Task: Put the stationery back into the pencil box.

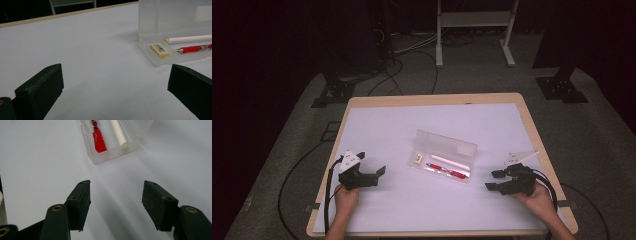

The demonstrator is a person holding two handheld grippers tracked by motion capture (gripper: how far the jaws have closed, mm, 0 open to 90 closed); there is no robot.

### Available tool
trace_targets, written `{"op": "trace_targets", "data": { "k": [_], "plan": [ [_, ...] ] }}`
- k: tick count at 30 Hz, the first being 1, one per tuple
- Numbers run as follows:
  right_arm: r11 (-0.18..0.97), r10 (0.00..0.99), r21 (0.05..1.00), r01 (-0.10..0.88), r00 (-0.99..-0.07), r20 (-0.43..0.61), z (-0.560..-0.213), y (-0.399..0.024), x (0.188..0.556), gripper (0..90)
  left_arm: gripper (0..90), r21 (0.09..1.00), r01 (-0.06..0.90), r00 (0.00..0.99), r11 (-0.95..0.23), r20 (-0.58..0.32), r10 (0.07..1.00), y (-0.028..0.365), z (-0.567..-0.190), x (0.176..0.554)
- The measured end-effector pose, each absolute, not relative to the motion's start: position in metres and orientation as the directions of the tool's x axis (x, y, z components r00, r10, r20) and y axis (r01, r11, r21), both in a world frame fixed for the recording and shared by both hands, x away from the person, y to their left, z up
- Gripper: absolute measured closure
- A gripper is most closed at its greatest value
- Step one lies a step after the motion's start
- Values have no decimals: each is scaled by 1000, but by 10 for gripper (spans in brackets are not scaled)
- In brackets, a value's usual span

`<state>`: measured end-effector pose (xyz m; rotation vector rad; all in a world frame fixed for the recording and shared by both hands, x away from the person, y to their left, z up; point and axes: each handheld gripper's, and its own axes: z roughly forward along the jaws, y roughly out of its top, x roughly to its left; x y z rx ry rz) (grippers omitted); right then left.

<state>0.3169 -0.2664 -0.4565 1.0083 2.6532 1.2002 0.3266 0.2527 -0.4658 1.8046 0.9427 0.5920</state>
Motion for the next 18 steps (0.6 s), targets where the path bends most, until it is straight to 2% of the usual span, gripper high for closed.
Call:
{"op": "trace_targets", "data": {
  "k": [18],
  "plan": [
    [452, 616, 695, 559, -759, 210, -462, -283, 307, 370, 0, 915, 337, 581, -222, -18, 813, 253, -466, 327]
  ]
}}
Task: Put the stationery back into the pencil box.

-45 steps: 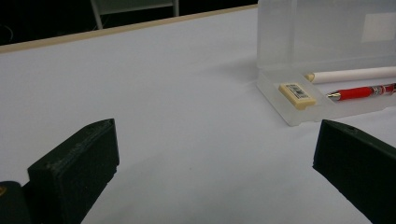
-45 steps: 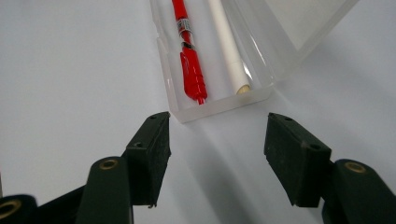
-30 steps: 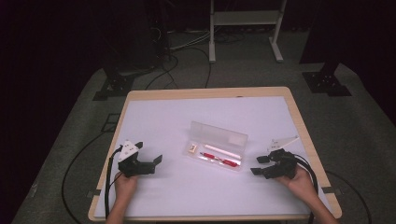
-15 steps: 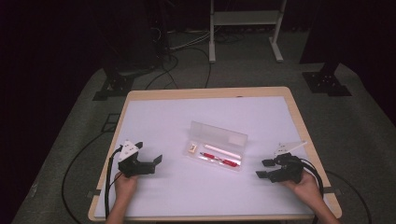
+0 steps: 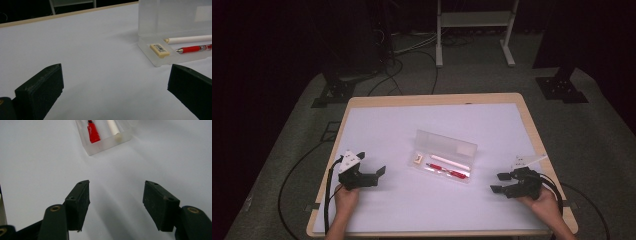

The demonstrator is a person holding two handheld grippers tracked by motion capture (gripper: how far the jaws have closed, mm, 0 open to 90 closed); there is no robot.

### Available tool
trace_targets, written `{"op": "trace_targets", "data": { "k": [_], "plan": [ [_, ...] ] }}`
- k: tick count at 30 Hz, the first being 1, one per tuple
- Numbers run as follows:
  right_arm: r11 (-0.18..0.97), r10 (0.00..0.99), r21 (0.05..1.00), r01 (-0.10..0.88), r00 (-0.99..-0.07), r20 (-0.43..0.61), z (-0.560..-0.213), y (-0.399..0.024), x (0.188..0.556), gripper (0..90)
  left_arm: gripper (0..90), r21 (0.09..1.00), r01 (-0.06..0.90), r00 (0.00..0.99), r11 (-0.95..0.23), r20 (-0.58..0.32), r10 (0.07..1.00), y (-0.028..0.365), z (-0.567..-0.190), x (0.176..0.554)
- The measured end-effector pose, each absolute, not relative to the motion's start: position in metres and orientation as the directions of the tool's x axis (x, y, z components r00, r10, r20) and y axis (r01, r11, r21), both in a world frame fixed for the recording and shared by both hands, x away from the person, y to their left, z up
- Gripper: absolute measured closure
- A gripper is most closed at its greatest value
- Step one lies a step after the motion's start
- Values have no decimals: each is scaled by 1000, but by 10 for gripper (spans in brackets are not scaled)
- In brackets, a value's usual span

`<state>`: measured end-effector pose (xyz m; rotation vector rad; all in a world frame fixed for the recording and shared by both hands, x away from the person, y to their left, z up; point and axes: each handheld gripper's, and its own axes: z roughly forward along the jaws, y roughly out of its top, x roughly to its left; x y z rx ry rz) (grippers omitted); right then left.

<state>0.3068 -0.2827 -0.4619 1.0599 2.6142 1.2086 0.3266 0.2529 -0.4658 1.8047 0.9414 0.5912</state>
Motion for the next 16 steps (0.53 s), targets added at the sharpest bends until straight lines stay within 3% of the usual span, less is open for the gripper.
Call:
{"op": "trace_targets", "data": {
  "k": [13, 16],
  "plan": [
    [395, 643, 738, 546, -739, 203, -470, -293, 286, 348, 0, 914, 340, 577, -223, -15, 816, 253, -466, 326],
    [322, 655, 773, 547, -718, 235, -476, -298, 280, 341, 0, 912, 341, 575, -226, -12, 818, 252, -466, 326]
  ]
}}
